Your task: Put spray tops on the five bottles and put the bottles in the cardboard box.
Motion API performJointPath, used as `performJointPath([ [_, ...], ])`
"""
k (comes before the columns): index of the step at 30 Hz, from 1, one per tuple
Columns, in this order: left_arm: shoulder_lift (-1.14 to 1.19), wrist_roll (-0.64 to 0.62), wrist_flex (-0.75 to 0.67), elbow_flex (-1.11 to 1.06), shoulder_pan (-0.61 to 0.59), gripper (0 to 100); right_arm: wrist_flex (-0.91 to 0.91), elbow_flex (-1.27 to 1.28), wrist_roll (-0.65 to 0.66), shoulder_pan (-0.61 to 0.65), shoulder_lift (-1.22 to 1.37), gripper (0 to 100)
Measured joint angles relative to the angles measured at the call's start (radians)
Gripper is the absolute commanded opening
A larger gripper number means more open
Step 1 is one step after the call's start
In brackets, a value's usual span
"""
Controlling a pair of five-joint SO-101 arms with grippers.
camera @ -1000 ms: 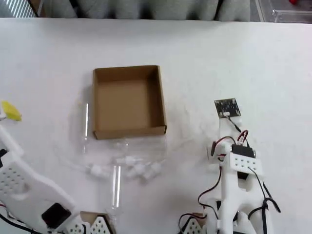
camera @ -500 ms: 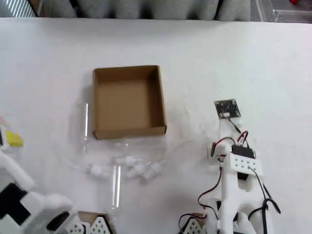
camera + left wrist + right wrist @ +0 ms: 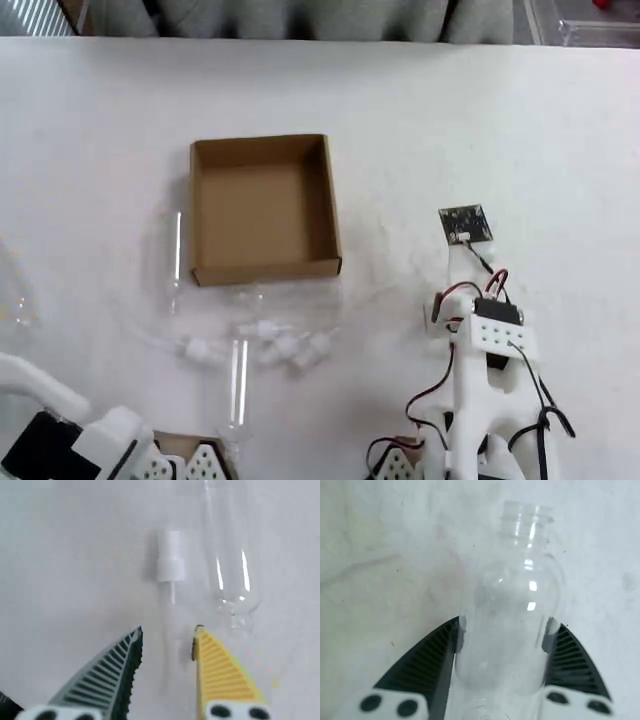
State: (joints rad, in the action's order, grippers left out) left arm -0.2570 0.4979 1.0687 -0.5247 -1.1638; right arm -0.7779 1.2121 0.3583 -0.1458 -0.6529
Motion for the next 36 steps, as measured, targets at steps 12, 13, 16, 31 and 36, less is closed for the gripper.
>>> performJointPath([
  [12,0.035,0.005,-0.032,0.009,-0.02,14,0.0,0.0,0.0,0.0,0.0,20.5],
  [13,0.064,0.02,-0.012,0.02,-0.02,14,0.0,0.0,0.0,0.0,0.0,20.5],
  [16,0.186,0.146,0.058,0.057,0.006,14,0.0,0.0,0.0,0.0,0.0,20.5],
  [31,0.344,0.244,-0.008,0.075,0.175,14,0.0,0.0,0.0,0.0,0.0,20.5],
  [36,0.344,0.176,-0.011,0.075,0.233,14,0.0,0.0,0.0,0.0,0.0,20.5],
])
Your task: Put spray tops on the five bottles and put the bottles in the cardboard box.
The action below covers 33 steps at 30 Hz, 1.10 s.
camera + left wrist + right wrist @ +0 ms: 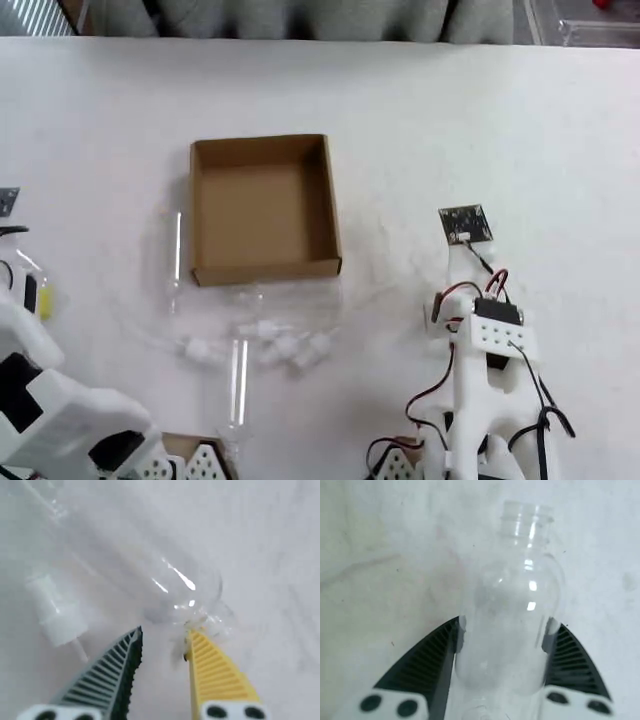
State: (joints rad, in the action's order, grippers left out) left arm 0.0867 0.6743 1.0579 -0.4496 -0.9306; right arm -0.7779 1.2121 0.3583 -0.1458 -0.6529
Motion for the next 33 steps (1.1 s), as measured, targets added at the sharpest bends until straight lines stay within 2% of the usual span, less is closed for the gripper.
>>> performJointPath([
  [9,0.0,-0.017,-0.002,-0.058,0.13,14,0.0,0.0,0.0,0.0,0.0,20.5],
  [23,0.0,-0.206,-0.051,-0.066,0.35,14,0.0,0.0,0.0,0.0,0.0,20.5],
  [29,-0.057,-0.204,-0.051,-0.066,0.379,15,0.0,0.0,0.0,0.0,0.0,20.5],
  [33,-0.195,-0.091,-0.002,-0.068,0.379,15,0.0,0.0,0.0,0.0,0.0,20.5],
])
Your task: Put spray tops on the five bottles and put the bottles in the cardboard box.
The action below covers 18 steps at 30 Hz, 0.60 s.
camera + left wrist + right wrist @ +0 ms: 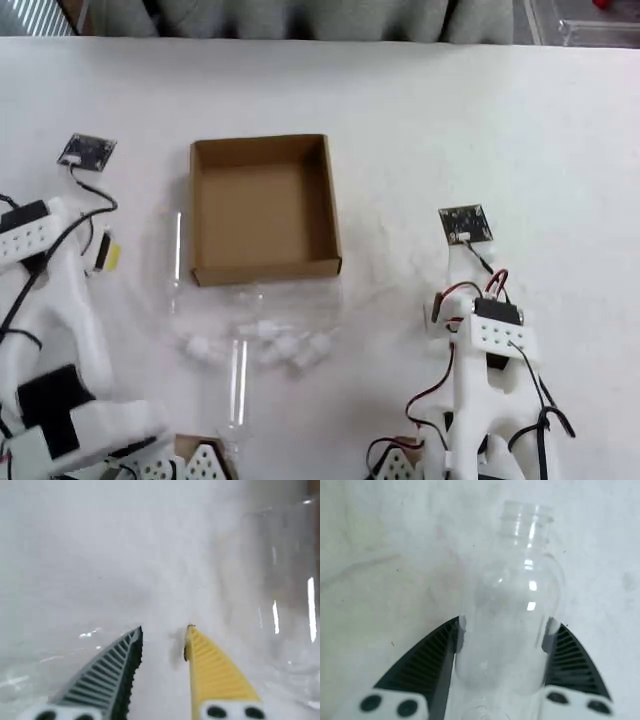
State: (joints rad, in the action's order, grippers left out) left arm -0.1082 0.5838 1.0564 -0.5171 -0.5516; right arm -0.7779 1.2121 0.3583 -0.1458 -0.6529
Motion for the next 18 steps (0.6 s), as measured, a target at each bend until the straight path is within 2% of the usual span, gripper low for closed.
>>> performJointPath([
  [3,-0.109,0.132,0.046,-0.002,-0.025,15,0.0,0.0,0.0,0.0,0.0,20.5],
  [9,-0.196,0.505,0.114,-0.002,-0.114,15,0.0,0.0,0.0,0.0,0.0,20.5],
  [14,-0.199,0.686,0.095,-0.002,-0.184,16,0.0,0.0,0.0,0.0,0.0,20.5],
  [18,-0.199,0.813,0.061,-0.038,-0.221,25,0.0,0.0,0.0,0.0,0.0,20.5],
])
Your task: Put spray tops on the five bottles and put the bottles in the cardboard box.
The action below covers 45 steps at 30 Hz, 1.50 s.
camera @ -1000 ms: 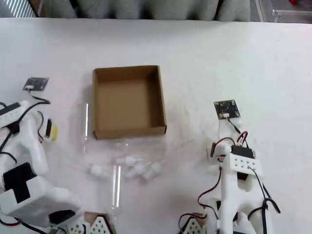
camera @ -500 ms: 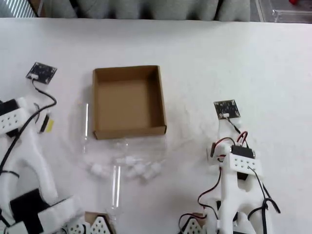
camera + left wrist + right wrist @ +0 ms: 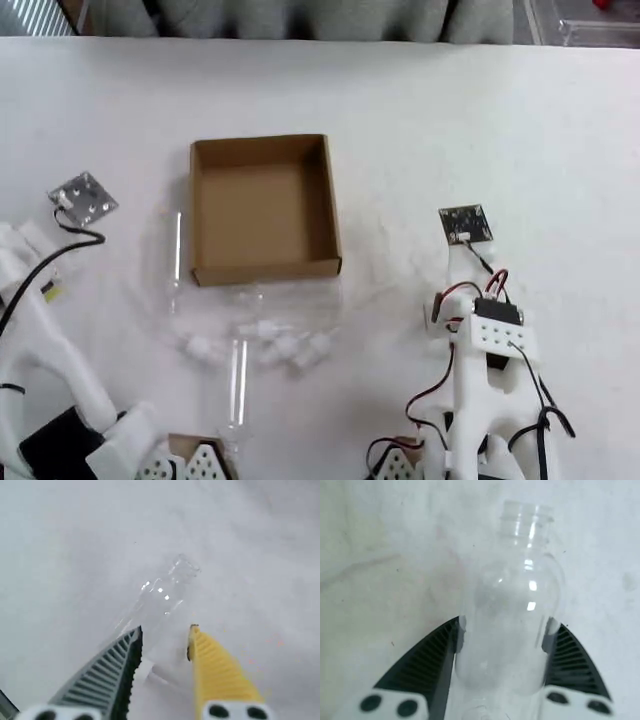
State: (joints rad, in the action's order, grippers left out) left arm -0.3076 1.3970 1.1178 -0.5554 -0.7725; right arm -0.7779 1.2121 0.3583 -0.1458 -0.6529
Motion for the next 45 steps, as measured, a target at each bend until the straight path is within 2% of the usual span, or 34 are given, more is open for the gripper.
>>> performJointPath([
  [2,0.0,0.028,-0.037,-0.025,-0.005,28,0.0,0.0,0.0,0.0,0.0,20.5],
  [11,0.003,0.041,-0.144,-0.058,-0.008,28,0.0,0.0,0.0,0.0,0.0,20.5],
  [15,0.097,0.041,-0.184,-0.005,-0.008,28,0.0,0.0,0.0,0.0,0.0,20.5],
  [25,0.456,0.038,-0.08,0.296,-0.008,29,0.0,0.0,0.0,0.0,0.0,20.5],
  [35,0.6,0.058,-0.044,0.361,-0.008,28,0.0,0.0,0.0,0.0,0.0,20.5],
  [40,0.617,-0.005,-0.038,0.362,-0.008,21,0.0,0.0,0.0,0.0,0.0,20.5],
  [45,0.617,-0.12,-0.014,0.362,0.012,20,0.0,0.0,0.0,0.0,0.0,20.5],
])
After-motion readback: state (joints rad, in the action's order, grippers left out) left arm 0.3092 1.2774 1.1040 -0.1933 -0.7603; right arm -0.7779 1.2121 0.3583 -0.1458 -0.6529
